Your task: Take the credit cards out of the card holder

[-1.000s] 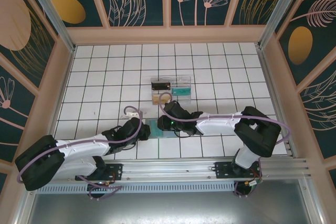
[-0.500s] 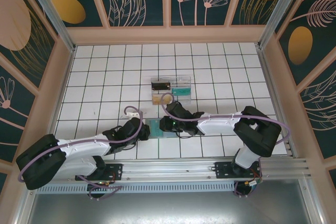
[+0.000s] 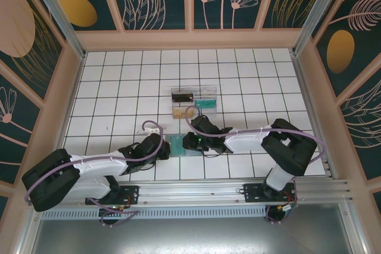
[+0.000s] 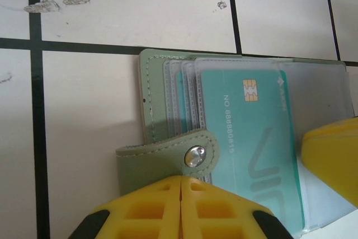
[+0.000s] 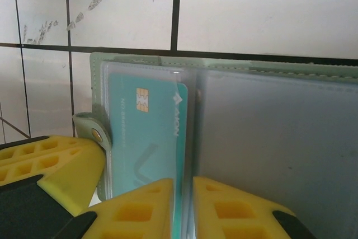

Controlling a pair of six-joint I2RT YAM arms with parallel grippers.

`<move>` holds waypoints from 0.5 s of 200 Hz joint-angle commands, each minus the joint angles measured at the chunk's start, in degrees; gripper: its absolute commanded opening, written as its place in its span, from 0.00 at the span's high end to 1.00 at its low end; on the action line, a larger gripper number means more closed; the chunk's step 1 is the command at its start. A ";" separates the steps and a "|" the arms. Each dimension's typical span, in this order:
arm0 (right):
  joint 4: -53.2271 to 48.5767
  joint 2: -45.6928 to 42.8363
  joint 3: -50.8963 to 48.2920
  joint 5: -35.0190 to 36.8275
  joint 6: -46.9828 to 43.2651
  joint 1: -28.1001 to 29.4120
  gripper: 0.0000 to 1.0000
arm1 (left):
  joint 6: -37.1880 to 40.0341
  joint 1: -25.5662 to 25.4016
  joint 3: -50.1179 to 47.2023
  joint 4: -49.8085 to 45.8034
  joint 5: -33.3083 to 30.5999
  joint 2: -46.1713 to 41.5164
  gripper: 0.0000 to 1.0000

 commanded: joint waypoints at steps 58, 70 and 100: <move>0.82 1.54 -0.94 -1.57 1.96 -1.14 0.82 | -1.05 0.37 -1.14 0.02 1.15 0.69 0.93; 0.21 1.25 -0.86 -1.25 2.04 -1.14 0.82 | -0.99 0.37 -1.09 0.04 1.15 0.64 0.93; -0.29 1.48 -0.76 -1.48 1.69 -1.46 0.81 | -1.01 0.39 -1.07 0.22 1.23 0.91 0.93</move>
